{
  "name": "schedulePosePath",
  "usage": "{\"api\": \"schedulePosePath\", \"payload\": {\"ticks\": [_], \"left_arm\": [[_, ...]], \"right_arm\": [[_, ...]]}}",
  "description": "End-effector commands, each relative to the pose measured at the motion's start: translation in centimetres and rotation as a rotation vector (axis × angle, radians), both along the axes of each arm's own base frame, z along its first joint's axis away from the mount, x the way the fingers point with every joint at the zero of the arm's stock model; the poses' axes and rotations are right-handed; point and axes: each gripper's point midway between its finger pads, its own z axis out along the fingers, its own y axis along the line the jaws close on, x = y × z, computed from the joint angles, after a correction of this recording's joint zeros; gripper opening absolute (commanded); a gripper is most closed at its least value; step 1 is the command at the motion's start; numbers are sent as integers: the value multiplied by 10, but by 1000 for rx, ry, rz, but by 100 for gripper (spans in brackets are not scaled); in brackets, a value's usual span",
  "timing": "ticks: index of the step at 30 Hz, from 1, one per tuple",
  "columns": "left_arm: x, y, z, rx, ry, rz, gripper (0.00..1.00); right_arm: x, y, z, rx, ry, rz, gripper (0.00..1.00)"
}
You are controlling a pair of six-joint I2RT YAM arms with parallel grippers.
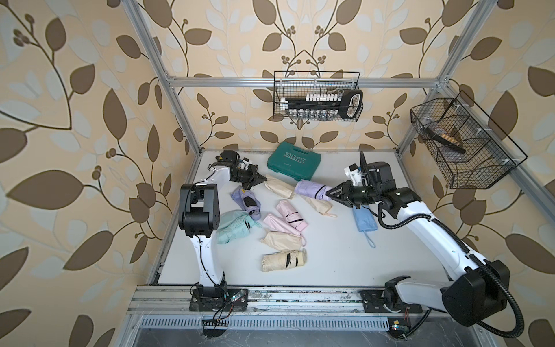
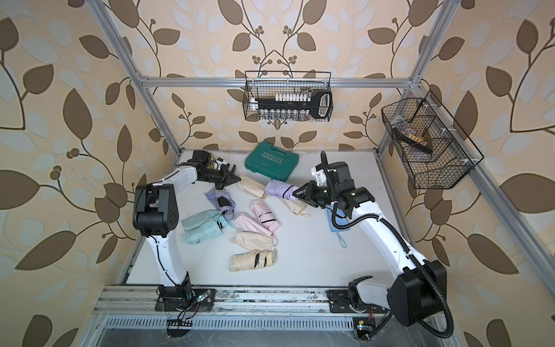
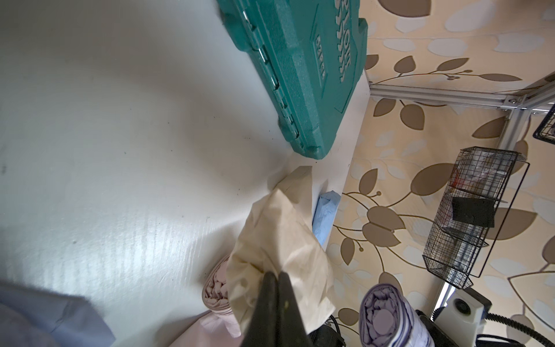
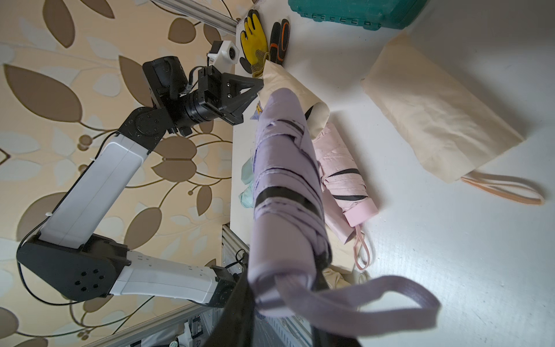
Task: Take umbrellas out of sleeves
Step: Place the umbrella sleeve at the center of the board.
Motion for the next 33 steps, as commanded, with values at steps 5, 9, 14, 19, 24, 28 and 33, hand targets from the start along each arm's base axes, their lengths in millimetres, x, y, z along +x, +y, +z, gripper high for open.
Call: {"api": "schedulePosePath", "payload": {"ticks": [5,9,14,19,24,28,33], "left_arm": [[3,15,-3,38,-26,12,0],[6,24,-14,59,-14,31,0],[15,34,-30,70,9,57,0],[20,40,-48,84,42,70,0],[17,45,-63,115,76,74,0],[19,53,-70,105,103,105,0],[20,58,-67,107,110,118,27]], "right_arm": [[5,2,32,27,-99,22,10],[5,3,31,25,-96,27,10],[5,3,32,16,-97,36,10],[7,4,30,15,-89,42,10],[14,7,27,27,-83,39,10],[20,10,28,38,-80,41,10],[28,14,27,54,-77,41,10]]}}
